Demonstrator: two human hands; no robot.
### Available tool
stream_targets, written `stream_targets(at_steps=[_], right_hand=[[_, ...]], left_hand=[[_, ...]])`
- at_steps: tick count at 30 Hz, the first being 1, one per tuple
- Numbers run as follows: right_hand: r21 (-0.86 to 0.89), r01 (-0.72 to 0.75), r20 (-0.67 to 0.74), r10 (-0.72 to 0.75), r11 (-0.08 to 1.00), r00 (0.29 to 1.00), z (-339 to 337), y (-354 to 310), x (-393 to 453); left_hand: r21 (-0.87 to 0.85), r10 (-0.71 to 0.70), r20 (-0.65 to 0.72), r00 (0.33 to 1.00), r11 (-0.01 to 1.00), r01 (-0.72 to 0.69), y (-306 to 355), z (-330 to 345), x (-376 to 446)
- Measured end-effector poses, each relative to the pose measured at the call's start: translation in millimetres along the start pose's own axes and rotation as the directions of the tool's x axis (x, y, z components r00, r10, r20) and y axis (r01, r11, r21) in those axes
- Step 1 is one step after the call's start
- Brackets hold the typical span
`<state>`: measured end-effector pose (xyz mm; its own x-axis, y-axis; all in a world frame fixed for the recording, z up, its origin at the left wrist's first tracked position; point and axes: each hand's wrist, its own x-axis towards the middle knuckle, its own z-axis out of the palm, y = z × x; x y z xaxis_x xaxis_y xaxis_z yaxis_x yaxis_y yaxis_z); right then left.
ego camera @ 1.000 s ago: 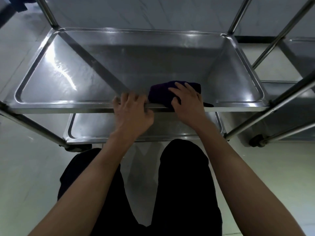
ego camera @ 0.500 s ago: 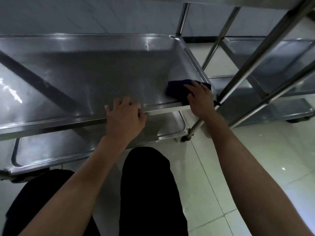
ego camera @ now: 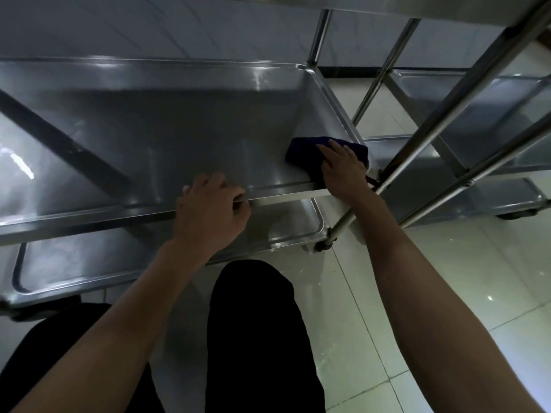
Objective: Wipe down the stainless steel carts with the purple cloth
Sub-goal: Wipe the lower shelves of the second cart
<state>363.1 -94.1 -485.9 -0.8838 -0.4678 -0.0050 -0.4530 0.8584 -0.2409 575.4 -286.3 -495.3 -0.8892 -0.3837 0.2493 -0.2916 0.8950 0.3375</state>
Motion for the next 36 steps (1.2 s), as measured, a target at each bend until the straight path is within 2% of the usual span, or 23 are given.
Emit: stream_targets(at_steps=[6,10,15,20,25,29,33,36], right_hand=[[0.026,0.15,0.105,-0.152,0.988,0.983,21,-77,15],[0.028,0.267,0.186,-0.267,0.963,0.946,39,-141,19],[0.077,0.418,0.222,-0.424,0.905,0.878,60,-214,5],[0.123,0.446,0.2,-0.463,0.886,0.864,68,-244,-10],[0.131,0.474,0.134,-0.489,0.871,0.862,65,-242,-19],[0.106,0.435,0.126,-0.446,0.894,0.886,54,-208,-7],[0.078,0.349,0.094,-0.355,0.934,0.93,42,-148,7],[0.049,0.279,0.086,-0.283,0.959,0.955,32,-102,19]], left_hand=[[0.071,0.011,-0.08,0.997,0.997,-0.005,-67,-23,-10],[0.025,0.025,-0.127,0.992,0.999,-0.022,-83,-26,-30],[0.031,0.037,-0.131,0.991,0.999,-0.033,-94,-24,-47],[0.055,0.022,-0.125,0.992,0.998,-0.015,-109,-33,-57],[0.083,-0.054,-0.103,0.993,0.995,0.063,-107,-45,-54],[0.128,-0.105,-0.04,0.994,0.986,0.11,-91,-41,-36],[0.116,-0.018,-0.01,1.0,0.993,0.019,-60,-26,-7],[0.076,0.031,0.084,0.996,0.996,-0.037,-29,-12,20]])
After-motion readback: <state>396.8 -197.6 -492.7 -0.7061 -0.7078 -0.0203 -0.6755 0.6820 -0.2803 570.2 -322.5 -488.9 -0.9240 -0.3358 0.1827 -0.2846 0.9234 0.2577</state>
